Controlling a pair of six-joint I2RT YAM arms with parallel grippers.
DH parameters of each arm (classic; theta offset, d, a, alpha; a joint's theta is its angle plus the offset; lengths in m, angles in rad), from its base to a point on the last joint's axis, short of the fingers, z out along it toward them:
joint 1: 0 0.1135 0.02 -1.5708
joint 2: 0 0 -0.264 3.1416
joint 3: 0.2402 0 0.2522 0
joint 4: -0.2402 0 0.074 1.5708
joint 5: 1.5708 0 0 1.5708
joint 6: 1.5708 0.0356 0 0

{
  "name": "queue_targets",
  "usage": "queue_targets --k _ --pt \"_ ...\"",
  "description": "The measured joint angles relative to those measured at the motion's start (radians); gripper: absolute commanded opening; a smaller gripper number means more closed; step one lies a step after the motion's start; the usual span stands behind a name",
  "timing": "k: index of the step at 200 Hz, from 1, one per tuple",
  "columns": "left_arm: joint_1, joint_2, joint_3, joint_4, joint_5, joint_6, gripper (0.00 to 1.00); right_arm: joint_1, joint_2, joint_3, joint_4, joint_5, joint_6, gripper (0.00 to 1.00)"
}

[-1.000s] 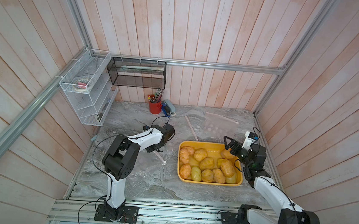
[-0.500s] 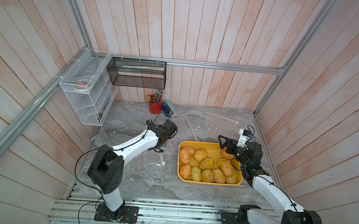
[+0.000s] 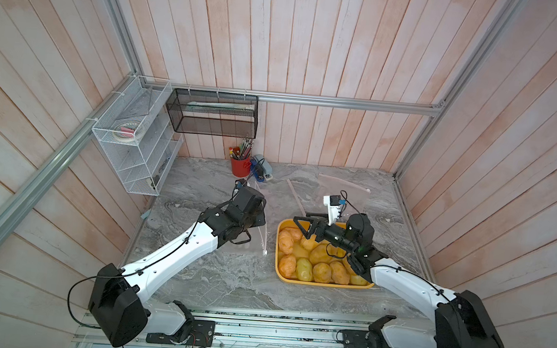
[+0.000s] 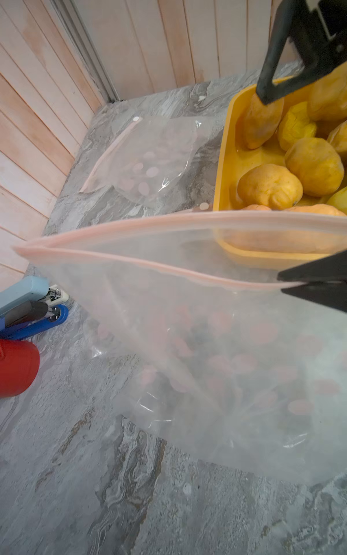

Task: Put the potatoes into a zipper bag and zip it
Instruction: Pick up the zipper food storage bag at the center of the board, then open the zipper of the food storage bag.

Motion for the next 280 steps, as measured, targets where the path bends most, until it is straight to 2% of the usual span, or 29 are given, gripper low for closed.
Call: queue_targets --k 65,149,162,194,223,249,280 --pt "-0.011 0.071 0.06 -0.068 0.006 -0.001 0.0 0.09 0.129 0.134 -0.045 0.085 -0.045 0.9" --pt "-0.013 0.094 0.098 -0.158 -0.018 -0.002 0.0 0.184 0.357 0.345 -0.176 0.156 -0.102 0.81" --pt "-0.013 0.094 0.105 -0.168 -0.018 -0.002 0.0 0.186 0.38 0.367 -0.191 0.167 -0.107 0.75" --pt "-0.013 0.096 0.153 -0.216 -0.014 -0.002 0.0 0.185 0.437 0.41 -0.225 0.196 -0.113 0.49" --pt "-0.012 0.102 0.267 -0.293 -0.014 -0.001 0.0 0.185 0.46 0.423 -0.249 0.211 -0.117 0.43" --pt "-0.01 0.103 0.363 -0.352 -0.005 0.004 0.0 0.185 0.458 0.423 -0.253 0.226 -0.119 0.29" --pt "0.012 0.111 0.446 -0.408 0.06 0.029 0.0 0.185 0.441 0.405 -0.252 0.242 -0.119 0.15"
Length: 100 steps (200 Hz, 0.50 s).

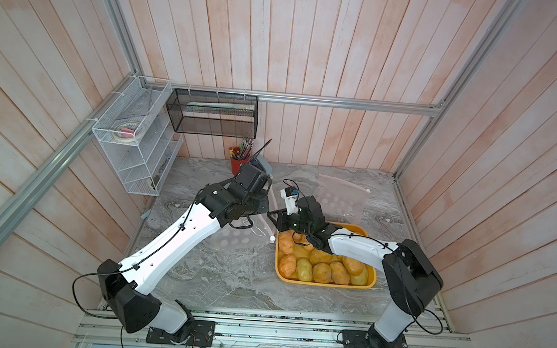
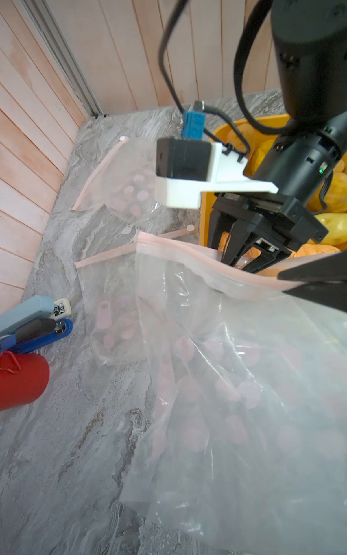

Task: Put the potatoes into a zipper bag and zip it
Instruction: Open the zipper of the food storage bag.

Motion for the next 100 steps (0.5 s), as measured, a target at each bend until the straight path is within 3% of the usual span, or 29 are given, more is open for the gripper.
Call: queue_targets --k 25,62,100 --pt "0.023 0.035 0.08 -0.064 0.003 -0.002 0.0 0.0 -0.012 -0.008 -0.004 0.006 -0.005 0.06" --pt "0.026 0.034 0.066 -0.087 -0.048 -0.035 0.0 0.0 -0.019 -0.008 -0.035 0.035 -0.025 0.06" --pt "0.025 -0.168 -0.282 0.142 -0.049 -0.04 0.0 0.0 -0.031 -0.018 -0.069 0.103 -0.048 0.06"
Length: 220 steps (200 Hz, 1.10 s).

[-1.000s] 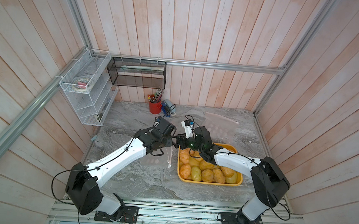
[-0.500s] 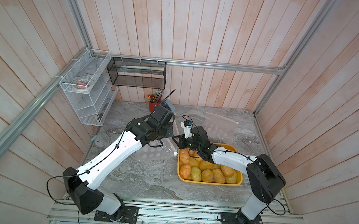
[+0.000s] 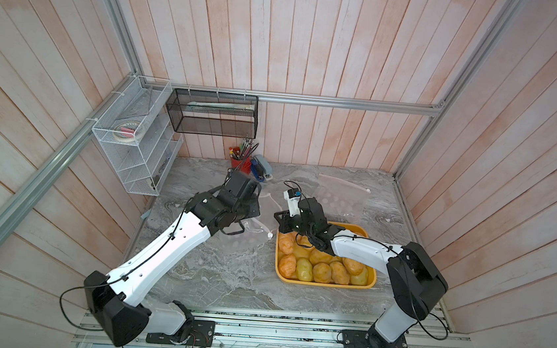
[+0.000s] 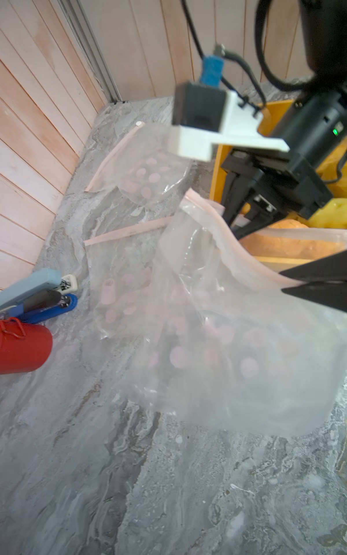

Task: Put the potatoes into a zipper bag and zip it
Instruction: Open the zipper of the food storage bag.

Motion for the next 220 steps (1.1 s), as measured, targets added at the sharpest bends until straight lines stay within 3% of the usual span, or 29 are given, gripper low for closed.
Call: queue_targets --k 18,56,77,147,172,220 --pt "-0.002 -0.041 -0.092 0.036 -0.031 -0.045 0.0 0.0 0.0 0.0 -0.035 0.029 -0.006 0.04" --pt "-0.032 -0.042 -0.135 0.069 -0.147 -0.096 0.0 0.0 0.014 0.013 -0.086 0.069 -0.008 0.04" --pt "-0.056 -0.046 -0.135 0.082 -0.184 -0.095 0.0 0.001 0.015 0.015 -0.087 0.071 -0.005 0.11" --pt "-0.057 -0.03 -0.135 0.092 -0.201 -0.107 0.0 0.018 -0.032 -0.007 -0.043 0.024 0.017 0.49" --pt "-0.068 -0.011 -0.108 0.068 -0.212 -0.124 0.0 0.023 -0.068 -0.013 -0.022 0.017 0.029 0.54" --pt "-0.109 0.151 0.077 -0.121 -0.318 -0.249 0.0 0.05 -0.076 -0.008 -0.018 -0.001 0.043 0.59"
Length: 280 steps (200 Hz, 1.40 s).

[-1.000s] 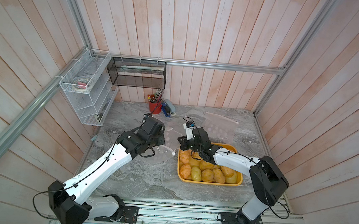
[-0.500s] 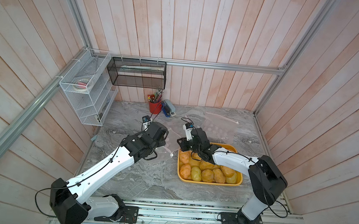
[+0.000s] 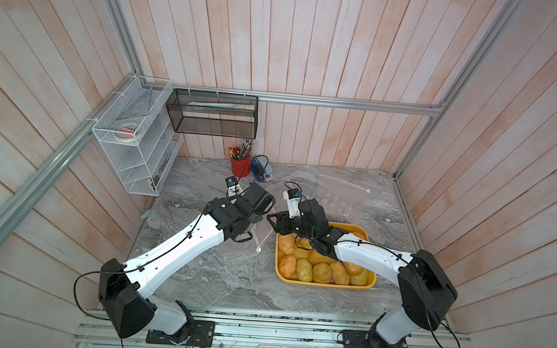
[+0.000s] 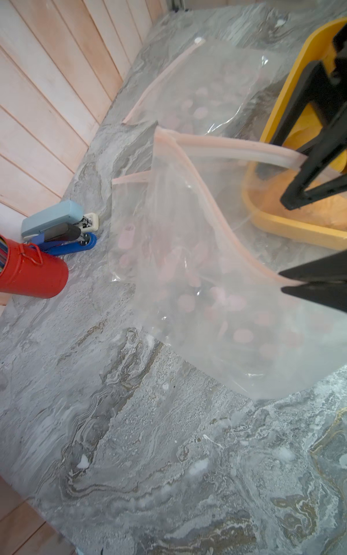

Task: Put the potatoes into a zipper bag and zip it
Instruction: Open the zipper of the food storage bag.

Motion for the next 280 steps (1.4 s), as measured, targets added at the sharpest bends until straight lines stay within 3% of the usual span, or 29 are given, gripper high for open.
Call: queue_targets --k 39,75,133,205,280 --pt "-0.026 0.018 -0.003 -0.015 -0.003 0.009 0.0 0.007 0.045 0.055 -0.007 -0.001 0.004 0.48" --pt "-0.026 -0.018 -0.041 0.003 0.002 0.019 0.0 0.007 0.087 0.074 -0.048 0.052 0.0 0.26" --pt "-0.026 -0.097 -0.076 0.025 0.005 0.027 0.0 0.007 0.093 0.058 -0.088 0.116 -0.004 0.25" --pt "-0.026 -0.084 -0.078 0.032 0.012 0.027 0.0 0.007 0.011 -0.031 -0.072 0.11 0.013 0.46" --pt "-0.026 -0.082 -0.086 0.047 0.012 0.026 0.0 0.007 -0.132 -0.124 -0.054 0.111 0.026 0.8"
